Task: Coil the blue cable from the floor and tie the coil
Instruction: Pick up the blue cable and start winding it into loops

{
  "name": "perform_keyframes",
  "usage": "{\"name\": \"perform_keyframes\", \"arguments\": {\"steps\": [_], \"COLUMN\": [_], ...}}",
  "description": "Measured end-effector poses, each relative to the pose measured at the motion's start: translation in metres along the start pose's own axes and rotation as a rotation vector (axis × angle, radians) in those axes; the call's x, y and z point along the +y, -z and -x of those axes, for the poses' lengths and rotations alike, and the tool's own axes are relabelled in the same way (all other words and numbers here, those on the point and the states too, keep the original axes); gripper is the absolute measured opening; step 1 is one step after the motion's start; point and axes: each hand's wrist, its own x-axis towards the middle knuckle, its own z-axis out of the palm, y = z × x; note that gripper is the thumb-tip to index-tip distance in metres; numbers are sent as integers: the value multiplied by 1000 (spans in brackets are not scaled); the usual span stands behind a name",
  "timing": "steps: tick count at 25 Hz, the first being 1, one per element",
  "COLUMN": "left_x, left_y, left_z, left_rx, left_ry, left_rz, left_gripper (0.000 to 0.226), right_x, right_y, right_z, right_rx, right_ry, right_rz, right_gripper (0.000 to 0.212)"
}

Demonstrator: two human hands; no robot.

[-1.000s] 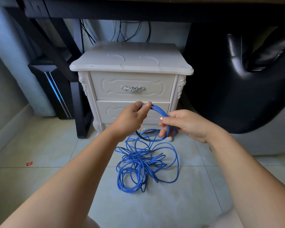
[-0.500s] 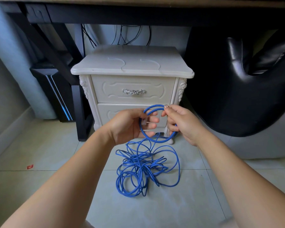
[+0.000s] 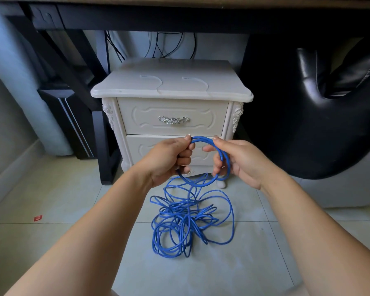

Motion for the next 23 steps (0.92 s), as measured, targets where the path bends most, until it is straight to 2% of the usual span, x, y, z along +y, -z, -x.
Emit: {"name": "perform_keyframes", "arguments": {"steps": [4, 7, 10, 14, 21, 23], "left_x": [2, 3, 2, 3, 6, 6], "left_y": [3, 5, 8, 5, -8, -12], "left_z": [-1, 4, 7, 4, 2, 1], "left_rx": [3, -145, -248, -216, -73, -27], "left_ry": [33, 60, 47, 99, 78, 10], "left_rz": [155, 282, 285, 312, 27, -124], "left_gripper": [29, 24, 14, 23, 30, 30], "right_x": [1, 5, 4, 4, 1, 1], "right_y": [1, -8, -10, -9, -15, -16], "right_z": [3, -3, -5, -6, -5, -6], "right_rx": [-58, 55, 94, 78, 65, 58], "right_ry": [-79, -14, 7, -56, -40, -31], "right_rz": [-142, -250, -245, -274, -112, -77], "right_gripper": [33, 35, 38, 41, 39, 38]}}
